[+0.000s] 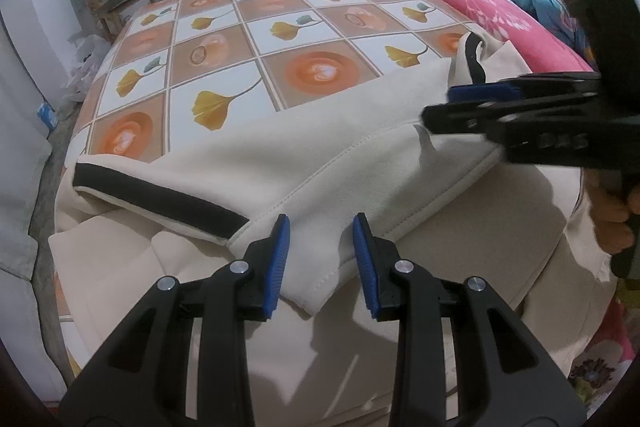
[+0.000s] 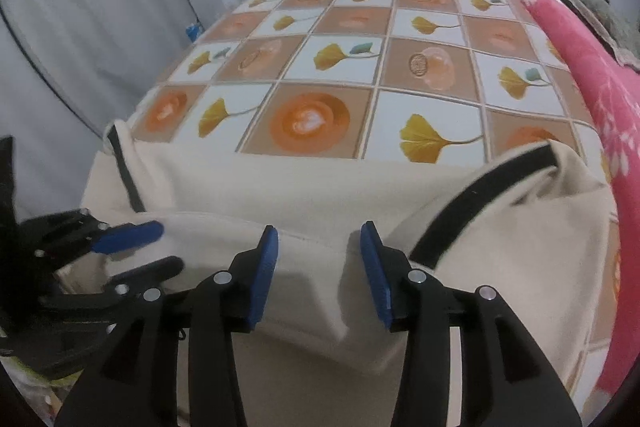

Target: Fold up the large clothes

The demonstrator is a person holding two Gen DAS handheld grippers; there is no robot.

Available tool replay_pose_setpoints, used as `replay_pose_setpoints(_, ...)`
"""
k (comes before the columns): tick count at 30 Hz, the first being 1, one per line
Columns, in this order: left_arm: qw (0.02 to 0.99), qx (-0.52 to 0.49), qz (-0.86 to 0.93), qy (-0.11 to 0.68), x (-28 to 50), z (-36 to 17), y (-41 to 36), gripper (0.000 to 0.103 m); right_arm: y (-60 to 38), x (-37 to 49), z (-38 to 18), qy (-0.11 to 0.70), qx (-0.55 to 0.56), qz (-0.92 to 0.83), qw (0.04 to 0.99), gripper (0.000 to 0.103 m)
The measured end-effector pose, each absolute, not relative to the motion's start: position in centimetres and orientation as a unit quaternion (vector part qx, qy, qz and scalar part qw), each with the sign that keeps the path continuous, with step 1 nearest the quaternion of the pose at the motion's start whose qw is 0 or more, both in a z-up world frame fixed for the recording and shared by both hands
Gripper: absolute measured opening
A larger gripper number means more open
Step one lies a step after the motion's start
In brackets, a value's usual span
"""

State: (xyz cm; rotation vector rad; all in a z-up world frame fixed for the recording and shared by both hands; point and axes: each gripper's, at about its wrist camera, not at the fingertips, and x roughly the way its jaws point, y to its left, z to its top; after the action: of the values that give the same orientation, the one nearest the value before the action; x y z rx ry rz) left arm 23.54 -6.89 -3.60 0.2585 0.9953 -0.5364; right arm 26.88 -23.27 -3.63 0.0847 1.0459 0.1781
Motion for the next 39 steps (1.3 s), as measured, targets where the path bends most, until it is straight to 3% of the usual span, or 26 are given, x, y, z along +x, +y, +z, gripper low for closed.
replay_pose_setpoints(3, 0.837, 0.118, -0.252, 0.471, 23.5, -3.6, -6.8, 0.032, -23.7, 25.5, -2.5, 0.47, 0.021, 0.061, 0.88, 0.053)
replay_pose_setpoints(9, 0.839, 0.108, -0.245, 0.474, 23.5, -3.6, -6.8, 0.032, -23.3, 24.7, -4.2, 0.464, -0.049, 0.024, 0.884, 0.053)
replay_pose_setpoints(21, 0.843, 0.075, -0.217, 0.487, 22.4, -2.8, -6.2, 0.04, -24.4, 22.0, -4.3, 0.492, 0.0, 0.016, 0.87, 0.06)
replay_pose_setpoints(26, 0.852, 0.065, -0.198, 0.48, 20.4, -1.6, -4.8, 0.049, -23.4, 17.9, -1.8, 0.458, -0.002, 0.029, 0.888, 0.072)
replay_pose_setpoints(32, 0.858, 0.068, -0.175, 0.478, 16.3, -0.7, -2.9, 0.069, -22.5, 12.8, -1.7, 0.454, 0.021, 0.042, 0.89, 0.083)
replay_pose_setpoints(39, 0.872, 0.058, -0.153, 0.461, 11.1, -0.6, -0.7, 0.078, -20.7, 8.9, -3.0, 0.464, 0.023, 0.06, 0.884, 0.085)
